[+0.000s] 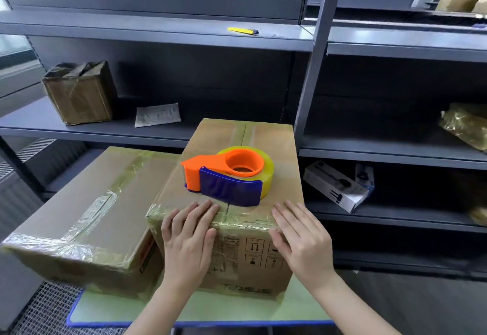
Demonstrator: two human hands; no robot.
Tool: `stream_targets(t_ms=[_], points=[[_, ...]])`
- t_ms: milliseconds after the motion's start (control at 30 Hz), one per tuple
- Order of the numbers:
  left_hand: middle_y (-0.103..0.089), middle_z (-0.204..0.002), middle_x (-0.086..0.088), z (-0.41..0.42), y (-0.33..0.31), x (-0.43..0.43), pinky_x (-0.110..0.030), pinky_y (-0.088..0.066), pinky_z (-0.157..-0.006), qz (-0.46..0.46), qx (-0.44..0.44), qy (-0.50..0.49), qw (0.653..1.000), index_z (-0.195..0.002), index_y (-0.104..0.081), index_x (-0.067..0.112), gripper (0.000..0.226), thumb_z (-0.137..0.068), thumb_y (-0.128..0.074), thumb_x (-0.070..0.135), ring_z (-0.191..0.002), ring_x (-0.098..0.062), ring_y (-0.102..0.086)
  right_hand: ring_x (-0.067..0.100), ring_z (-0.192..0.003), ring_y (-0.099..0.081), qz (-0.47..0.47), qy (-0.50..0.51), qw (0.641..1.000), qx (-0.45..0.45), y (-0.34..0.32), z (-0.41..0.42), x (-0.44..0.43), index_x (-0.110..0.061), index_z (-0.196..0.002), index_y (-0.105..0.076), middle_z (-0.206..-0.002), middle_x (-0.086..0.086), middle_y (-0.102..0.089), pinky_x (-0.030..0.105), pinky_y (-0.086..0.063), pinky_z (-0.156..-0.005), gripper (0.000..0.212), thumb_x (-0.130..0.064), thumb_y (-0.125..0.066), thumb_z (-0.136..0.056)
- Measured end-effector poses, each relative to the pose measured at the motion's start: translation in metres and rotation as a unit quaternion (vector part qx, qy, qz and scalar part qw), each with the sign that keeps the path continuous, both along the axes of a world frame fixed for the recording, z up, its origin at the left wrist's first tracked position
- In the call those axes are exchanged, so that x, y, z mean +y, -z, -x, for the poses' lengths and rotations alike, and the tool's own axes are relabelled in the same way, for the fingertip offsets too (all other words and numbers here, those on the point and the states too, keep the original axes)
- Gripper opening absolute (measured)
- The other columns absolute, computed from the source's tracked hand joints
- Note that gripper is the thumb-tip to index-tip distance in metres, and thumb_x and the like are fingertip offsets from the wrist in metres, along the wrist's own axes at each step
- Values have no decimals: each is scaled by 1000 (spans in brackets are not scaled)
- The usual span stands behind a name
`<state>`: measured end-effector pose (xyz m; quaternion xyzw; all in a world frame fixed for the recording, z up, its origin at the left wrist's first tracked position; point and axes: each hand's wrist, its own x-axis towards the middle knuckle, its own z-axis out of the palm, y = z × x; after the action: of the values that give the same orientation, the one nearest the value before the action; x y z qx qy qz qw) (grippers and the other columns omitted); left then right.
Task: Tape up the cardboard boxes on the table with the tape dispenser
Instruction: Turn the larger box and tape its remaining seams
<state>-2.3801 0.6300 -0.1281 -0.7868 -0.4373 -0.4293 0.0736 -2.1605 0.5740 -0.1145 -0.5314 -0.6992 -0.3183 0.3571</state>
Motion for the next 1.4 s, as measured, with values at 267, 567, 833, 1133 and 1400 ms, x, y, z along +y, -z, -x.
stream_targets(t_ms=[267, 567, 833, 1133, 1400], points=[[-62, -124, 3, 3, 4, 4, -48, -39, -94, -16, -32, 25, 999, -126, -53, 27, 43, -86, -52, 13, -118, -17, -47, 23, -101, -68, -9, 18, 1000, -22, 0, 2, 0, -6, -99, -75, -107, 4, -71, 40, -48, -92, 42, -40, -49, -96], [-64, -122, 2, 9, -10, -3, -41, -33, -100, 29, -9, 35, 999, -122, -64, 21, 37, -91, -45, 30, -116, -15, -47, 23, -82, -64, 65, 77, 995, -6, -51, 29, 14, -5, -78, -70, -81, 5, -68, 35, -55, -78, 40, -40, -53, -86], [-60, -128, 5, 20, -18, -7, -36, -29, -105, 54, 48, 58, 996, -127, -60, 24, 40, -93, -40, 33, -122, -14, -47, 28, -96, -62, 151, 114, 982, -15, -94, 76, 39, -3, -104, -60, -104, 12, -64, 36, -51, -85, 50, -43, -72, -76], [-58, -130, 6, 32, -21, -4, -35, -28, -104, 58, 90, 94, 990, -129, -57, 22, 46, -86, -45, 29, -121, -15, -49, 20, -90, -60, 364, 132, 922, -24, -110, 90, 71, -15, -99, -56, -98, 1, -66, 31, -45, -75, 46, -59, -48, -89], [-60, -128, 7, 33, -22, -1, -35, -29, -103, 76, 75, 122, 987, -128, -58, 24, 44, -86, -46, 30, -118, -15, -50, 19, -90, -57, 427, 98, 899, -2, -118, 86, 72, -18, -105, -52, -101, -1, -64, 29, -45, -70, 38, -49, -61, -85]])
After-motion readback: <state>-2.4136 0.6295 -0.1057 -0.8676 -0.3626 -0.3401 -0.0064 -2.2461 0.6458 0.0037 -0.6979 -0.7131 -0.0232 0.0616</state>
